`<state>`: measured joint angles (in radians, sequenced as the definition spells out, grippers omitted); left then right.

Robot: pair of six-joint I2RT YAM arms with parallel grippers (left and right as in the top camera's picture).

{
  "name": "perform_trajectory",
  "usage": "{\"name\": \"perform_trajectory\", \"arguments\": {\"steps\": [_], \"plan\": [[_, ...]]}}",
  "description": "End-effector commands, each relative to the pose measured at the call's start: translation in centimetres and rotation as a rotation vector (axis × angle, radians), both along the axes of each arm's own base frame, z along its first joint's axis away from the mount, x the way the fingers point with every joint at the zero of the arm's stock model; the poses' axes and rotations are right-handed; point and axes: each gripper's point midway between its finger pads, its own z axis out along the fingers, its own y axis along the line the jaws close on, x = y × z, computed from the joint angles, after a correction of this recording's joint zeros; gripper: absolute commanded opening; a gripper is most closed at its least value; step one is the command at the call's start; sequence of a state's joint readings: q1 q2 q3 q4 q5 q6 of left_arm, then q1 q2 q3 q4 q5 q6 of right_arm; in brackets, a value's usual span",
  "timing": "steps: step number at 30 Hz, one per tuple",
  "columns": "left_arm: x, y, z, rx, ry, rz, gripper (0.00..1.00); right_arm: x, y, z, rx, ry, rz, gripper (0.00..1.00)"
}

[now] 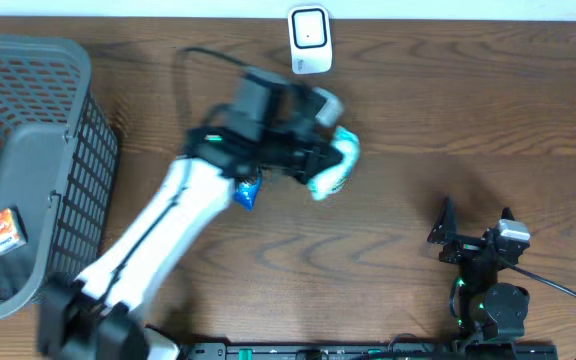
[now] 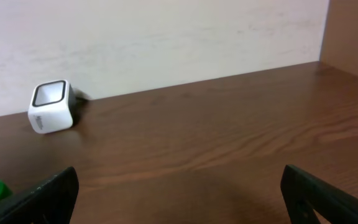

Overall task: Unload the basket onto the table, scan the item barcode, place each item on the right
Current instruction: 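Hold the wipes pack under the scanner, then release it right of the jar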

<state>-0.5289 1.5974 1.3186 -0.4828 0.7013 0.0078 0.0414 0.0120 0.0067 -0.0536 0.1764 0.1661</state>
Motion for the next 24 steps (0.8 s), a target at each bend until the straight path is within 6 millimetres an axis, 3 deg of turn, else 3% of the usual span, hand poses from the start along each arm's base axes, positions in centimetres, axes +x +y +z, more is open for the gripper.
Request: {"name": "perform_trajectory", "arguments": {"steps": [1,8,17,21,22,23,24], "plan": [[0.9,-3.0,-3.1,0.105,-0.1,-0.001,0.07,-0.1,-0.4,0.0,-0.015,0.0,-0.019,0.99],[-0.2,-9.2,-5.5,0.052,-0.17,-0.112,0.08,-0.1,-0.4,0.0,-0.015,0.0,-0.02,0.99],[1.9,-10.7,-13.8,0.157,-0.166,-0.071,0.07,-0.1,-0.4,0.0,-0.015,0.0,-0.02,0.99],[2.4,-11.1,-15.7,0.159,-0.164,-0.071,0.08,-0.1,-0.4,0.0,-0.015,0.0,-0.019,0.99],[2.4,-11.2,-15.6,0.156,-0.166,-0.071,0.17,-0.1,-0.4,0.0,-0.015,0.0,-0.02,0.99],[2.4,-11.2,-15.5,0.154,-0.168,-0.07,0.42,-0.1,-0.4,0.0,-0.015,0.0,-0.02,0.99],[2.5,-11.3,-15.1,0.147,-0.169,-0.064,0.57,-0.1,-0.4,0.0,-0.015,0.0,-0.02,0.99]]}}
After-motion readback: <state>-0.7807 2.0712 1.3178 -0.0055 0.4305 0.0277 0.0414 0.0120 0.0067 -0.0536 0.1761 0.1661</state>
